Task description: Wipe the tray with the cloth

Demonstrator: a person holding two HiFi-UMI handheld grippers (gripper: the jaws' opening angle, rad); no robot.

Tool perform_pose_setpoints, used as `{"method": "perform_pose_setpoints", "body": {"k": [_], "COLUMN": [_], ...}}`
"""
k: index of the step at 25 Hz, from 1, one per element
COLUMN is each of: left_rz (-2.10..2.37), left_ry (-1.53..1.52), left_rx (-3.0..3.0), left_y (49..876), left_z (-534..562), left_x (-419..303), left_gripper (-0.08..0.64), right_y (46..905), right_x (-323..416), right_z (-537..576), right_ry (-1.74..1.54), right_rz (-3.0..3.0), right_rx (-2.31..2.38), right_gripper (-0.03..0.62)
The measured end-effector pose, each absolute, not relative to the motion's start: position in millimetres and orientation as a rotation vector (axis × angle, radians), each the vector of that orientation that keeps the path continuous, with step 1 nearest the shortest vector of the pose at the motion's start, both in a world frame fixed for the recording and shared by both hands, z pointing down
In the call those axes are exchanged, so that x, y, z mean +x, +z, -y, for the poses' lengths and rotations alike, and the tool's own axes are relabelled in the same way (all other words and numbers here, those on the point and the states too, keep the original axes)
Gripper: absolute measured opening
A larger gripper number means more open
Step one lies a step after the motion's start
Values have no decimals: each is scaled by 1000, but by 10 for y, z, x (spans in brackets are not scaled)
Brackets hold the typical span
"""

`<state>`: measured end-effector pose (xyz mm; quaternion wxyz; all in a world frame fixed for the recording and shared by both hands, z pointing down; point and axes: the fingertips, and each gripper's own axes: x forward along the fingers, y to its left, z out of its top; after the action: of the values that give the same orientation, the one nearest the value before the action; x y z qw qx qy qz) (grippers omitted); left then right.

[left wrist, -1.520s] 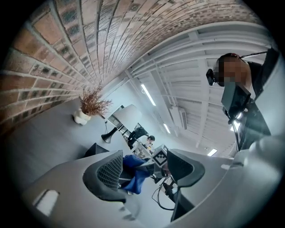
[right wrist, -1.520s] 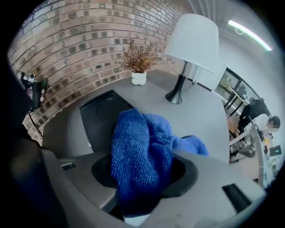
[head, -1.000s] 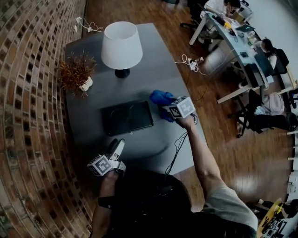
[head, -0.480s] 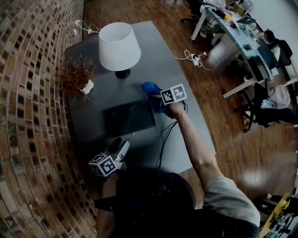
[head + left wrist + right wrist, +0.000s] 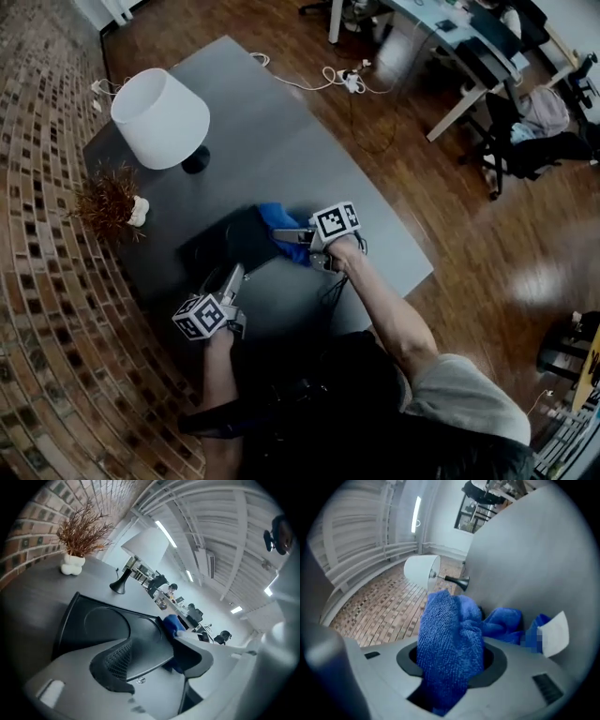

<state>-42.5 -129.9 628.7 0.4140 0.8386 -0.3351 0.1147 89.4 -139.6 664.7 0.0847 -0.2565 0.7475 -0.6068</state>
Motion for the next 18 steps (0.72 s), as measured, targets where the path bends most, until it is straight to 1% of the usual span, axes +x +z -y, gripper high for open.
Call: {"method": "perform_pose_setpoints", "body": {"k": [2, 4, 8, 11, 14, 18], "left_rz": [850, 859, 863, 879, 887, 878], "left_ry": [333, 360, 318, 311, 307, 305], "left_rx": [2123, 2140, 2098, 2081, 2068, 2074], "left_y": [6315, 6331, 6314, 6323, 6325, 6295], "left_z": [1268, 1270, 1295, 1266, 1253, 1290], "left_x": [-378, -356, -381, -393, -388, -381], "left_gripper": [261, 261, 258, 255, 255, 255], "right_y": [6617, 6596, 6440, 6487, 6543, 6644], "right_x": [890, 1025, 1287, 1052, 870, 905], "right_z": [1021, 1044, 2032, 2350, 1986, 1054], "right_ry": [-1861, -1798, -1529, -1559, -1665, -1826], "right_rz": [-2382, -2515, -2387, -2313, -2351, -2568], "right_rx": [-672, -751, -1069, -1016, -896, -692], "right_gripper": [192, 190, 192, 192, 193, 193]}}
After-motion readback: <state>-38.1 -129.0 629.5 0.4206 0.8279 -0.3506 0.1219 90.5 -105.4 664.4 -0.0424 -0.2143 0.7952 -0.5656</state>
